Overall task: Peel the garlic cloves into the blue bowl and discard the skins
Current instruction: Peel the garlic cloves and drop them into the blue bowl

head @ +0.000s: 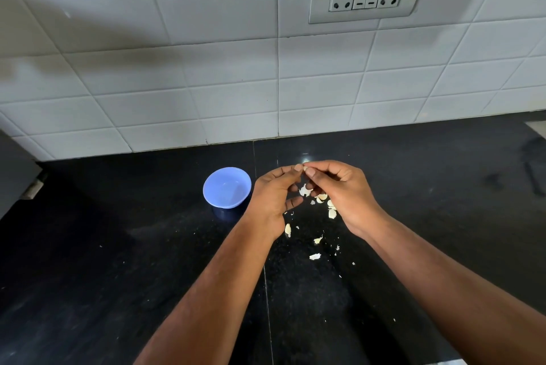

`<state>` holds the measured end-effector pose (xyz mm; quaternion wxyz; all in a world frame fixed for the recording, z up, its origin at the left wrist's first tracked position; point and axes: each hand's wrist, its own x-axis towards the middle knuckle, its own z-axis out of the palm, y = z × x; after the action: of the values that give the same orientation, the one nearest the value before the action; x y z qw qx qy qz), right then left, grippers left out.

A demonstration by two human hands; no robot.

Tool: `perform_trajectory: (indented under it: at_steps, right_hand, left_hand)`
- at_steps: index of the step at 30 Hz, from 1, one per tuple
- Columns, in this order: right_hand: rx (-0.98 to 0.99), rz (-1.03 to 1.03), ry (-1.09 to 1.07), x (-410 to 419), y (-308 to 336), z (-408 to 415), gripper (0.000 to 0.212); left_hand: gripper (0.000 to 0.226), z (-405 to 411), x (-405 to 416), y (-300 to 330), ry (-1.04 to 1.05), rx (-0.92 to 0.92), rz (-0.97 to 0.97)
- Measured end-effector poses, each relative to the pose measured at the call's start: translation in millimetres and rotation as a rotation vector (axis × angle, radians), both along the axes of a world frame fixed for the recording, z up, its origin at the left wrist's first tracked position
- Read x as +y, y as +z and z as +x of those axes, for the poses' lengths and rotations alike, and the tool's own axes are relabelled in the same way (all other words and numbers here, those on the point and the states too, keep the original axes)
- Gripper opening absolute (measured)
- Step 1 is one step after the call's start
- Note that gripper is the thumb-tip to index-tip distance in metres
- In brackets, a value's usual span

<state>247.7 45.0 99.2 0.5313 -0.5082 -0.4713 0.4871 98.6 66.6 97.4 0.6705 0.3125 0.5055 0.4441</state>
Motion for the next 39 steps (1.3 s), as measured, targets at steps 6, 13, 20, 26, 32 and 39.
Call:
perform_trajectory:
  at_steps: [6,13,20,26,32,39]
  right_hand:
    - [0.072,-0.077,-0.009,3,0,-1,0.017]
    - [0.232,-0.181,-0.084,6,-2,-7,0.015]
    - [0.302,-0.181,-0.027,5,2,-7,0.015]
    - [0.168,-0.155,0.021,7,3,-6,0.02]
    - [0.194,-0.157,0.055,6,9,-5,0.03]
    - [0.071,-0.038,-0.024,2,7,-18,0.014]
  left_hand:
    - [0.017,2,-3,5,0.018,0.159,0.137]
    - [0.027,8,-8,12,-0.014,0.183,0.152]
    - [0.011,4,-12,2,0.009,0.232,0.3]
    - [0.005,0,-11,3,0.062,0.276,0.379]
    - [0.006,0,-13,6,0.137,0.144,0.322]
    - [0.011,1,-15,2,0.143,0.041,0.248]
